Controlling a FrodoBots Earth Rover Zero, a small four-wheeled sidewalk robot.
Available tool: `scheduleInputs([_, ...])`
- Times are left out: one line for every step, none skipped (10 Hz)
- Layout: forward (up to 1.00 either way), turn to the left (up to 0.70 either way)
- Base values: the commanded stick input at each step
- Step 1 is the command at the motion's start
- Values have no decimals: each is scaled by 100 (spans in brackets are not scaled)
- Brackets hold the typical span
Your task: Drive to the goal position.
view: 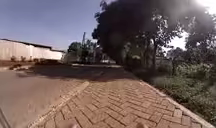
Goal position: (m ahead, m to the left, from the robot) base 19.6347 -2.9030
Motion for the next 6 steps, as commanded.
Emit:
scheduleInputs([100,0])
scheduleInputs([100,0])
scheduleInputs([100,0])
scheduleInputs([100,0])
scheduleInputs([100,0])
scheduleInputs([100,0])
